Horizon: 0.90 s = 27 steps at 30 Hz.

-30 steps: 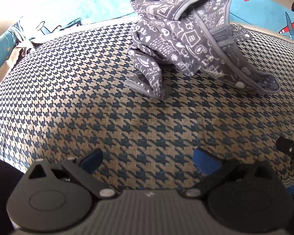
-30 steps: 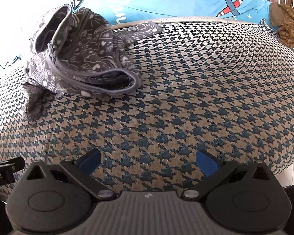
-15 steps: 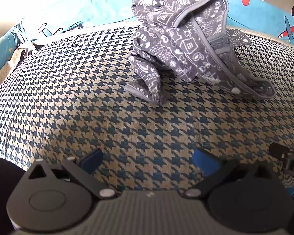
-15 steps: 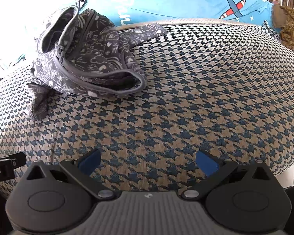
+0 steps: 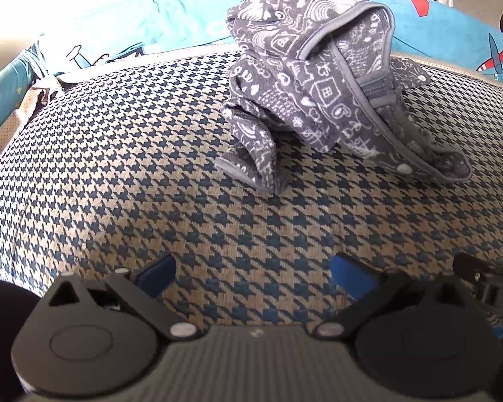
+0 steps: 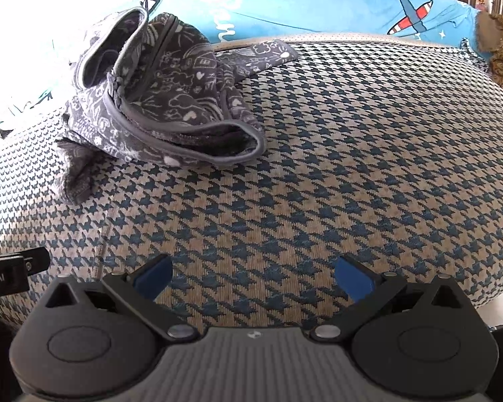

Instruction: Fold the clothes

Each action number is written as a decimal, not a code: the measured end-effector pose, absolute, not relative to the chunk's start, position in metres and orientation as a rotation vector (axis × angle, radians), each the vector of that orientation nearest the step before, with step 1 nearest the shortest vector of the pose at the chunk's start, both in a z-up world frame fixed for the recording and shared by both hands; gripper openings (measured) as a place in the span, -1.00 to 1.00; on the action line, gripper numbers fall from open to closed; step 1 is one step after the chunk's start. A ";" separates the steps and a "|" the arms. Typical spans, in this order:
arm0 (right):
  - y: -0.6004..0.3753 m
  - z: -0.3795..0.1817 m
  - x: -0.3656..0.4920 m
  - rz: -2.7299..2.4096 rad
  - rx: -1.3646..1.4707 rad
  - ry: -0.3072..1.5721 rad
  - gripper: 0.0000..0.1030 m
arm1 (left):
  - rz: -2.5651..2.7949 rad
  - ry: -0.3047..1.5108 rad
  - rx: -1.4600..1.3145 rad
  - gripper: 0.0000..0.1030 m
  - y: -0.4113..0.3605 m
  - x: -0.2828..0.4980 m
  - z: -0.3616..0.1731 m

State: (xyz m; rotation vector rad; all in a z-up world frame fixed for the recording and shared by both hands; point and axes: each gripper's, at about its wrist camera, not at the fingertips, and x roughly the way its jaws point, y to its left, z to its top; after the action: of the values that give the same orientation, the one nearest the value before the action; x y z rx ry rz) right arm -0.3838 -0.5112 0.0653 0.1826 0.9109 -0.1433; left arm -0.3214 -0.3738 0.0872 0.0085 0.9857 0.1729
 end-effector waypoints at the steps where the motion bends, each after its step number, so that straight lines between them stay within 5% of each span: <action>1: -0.513 0.066 -0.383 -0.142 0.188 0.910 1.00 | 0.171 0.985 0.015 1.00 -0.375 -0.322 0.087; 27: -0.526 0.075 -0.314 -0.030 0.131 0.924 1.00 | 0.160 0.994 -0.048 1.00 -0.348 -0.298 0.077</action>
State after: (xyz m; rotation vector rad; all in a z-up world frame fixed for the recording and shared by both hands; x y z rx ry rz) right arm -0.3140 -0.5260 0.0746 0.1313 0.9244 -0.0303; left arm -0.2975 -0.3479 0.0766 -0.0479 0.9940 0.1604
